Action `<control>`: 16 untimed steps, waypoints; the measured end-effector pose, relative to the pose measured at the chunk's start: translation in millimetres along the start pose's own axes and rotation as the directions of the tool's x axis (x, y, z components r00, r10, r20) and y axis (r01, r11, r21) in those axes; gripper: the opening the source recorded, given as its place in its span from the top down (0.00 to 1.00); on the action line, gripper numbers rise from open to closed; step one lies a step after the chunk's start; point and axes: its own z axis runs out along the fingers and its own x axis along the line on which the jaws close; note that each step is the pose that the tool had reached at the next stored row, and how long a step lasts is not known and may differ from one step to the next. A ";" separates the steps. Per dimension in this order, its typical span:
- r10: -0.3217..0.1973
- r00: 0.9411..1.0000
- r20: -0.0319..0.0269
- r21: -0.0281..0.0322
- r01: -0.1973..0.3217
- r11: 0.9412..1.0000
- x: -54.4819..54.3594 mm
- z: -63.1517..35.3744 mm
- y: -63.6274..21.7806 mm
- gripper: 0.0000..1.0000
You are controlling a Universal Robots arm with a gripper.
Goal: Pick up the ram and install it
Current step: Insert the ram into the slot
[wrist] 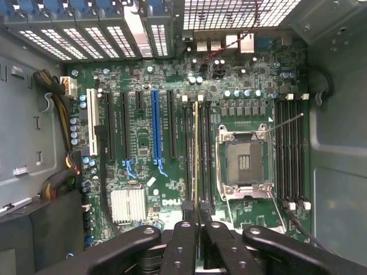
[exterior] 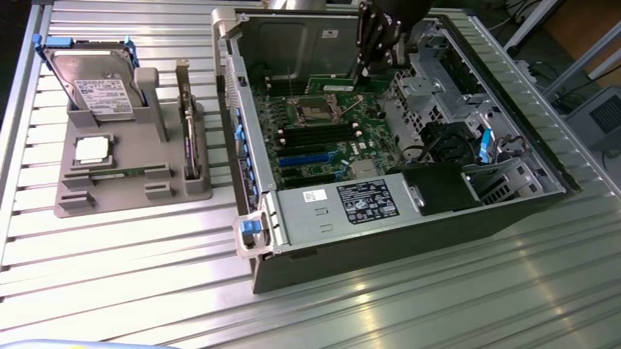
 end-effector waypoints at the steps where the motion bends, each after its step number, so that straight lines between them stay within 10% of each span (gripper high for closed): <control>1: 0.000 1.000 0.000 0.000 0.000 1.000 0.0 1.0 0.0 0.88; 16: 0.000 1.000 0.000 0.000 0.000 1.000 0.1 10.5 -0.4 0.88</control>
